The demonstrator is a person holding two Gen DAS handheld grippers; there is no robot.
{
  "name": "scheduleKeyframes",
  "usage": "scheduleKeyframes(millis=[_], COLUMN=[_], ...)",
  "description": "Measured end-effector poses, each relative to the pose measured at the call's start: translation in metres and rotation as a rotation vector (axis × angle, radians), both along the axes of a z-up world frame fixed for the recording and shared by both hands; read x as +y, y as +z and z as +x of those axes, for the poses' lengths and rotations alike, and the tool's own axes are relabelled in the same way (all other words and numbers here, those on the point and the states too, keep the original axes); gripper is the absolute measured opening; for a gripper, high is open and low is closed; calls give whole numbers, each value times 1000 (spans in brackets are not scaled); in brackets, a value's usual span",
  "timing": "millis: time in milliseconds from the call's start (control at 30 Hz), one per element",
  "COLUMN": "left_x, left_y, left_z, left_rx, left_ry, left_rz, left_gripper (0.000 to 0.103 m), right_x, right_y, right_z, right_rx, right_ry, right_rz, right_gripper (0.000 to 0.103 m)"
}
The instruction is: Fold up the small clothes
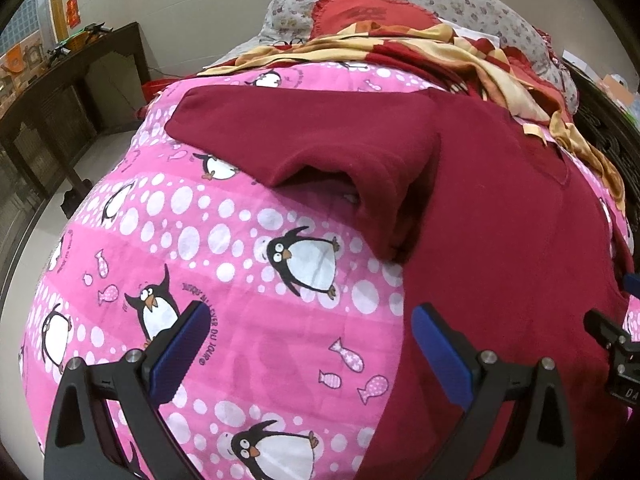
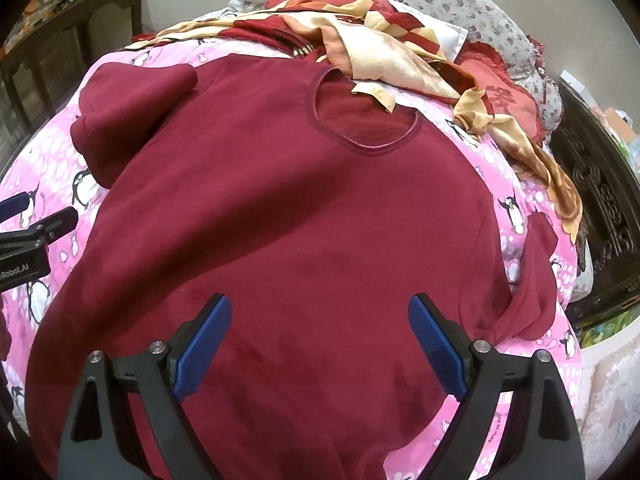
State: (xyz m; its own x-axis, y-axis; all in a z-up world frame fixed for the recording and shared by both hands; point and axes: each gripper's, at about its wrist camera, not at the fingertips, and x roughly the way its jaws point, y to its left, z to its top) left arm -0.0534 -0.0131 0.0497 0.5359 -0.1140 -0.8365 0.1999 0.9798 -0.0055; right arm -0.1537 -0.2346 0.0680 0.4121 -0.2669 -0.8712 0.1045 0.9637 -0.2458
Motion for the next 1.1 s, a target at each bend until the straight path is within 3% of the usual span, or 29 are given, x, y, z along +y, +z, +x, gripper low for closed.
scheduleKeyframes(millis=[300, 400, 567, 700, 767, 1000, 1100], left_x=[3, 14, 53, 91, 101, 116, 114], left_y=[-2, 3, 13, 18, 15, -16, -21], left_z=[9, 23, 70, 121, 145, 206, 217], left_rx=[3, 9, 19, 3, 8, 75, 40], left_ry=[2, 20, 143, 287, 324, 396, 388], left_rz=[8, -36, -114, -224, -247, -232, -223], left_gripper=[102, 102, 102, 102, 96, 88, 86], right_x=[-5, -10, -19, -23, -25, -31, -35], right_y=[-6, -7, -9, -9, -9, -13, -17], right_z=[4, 5, 5, 4, 5, 9, 10], right_rx=[3, 0, -3, -3, -4, 1, 13], right_ry=[-15, -27, -45, -52, -54, -58, -65], right_rz=[6, 13, 33, 48, 51, 51, 61], right_gripper=[100, 100, 100, 100, 100, 100, 100])
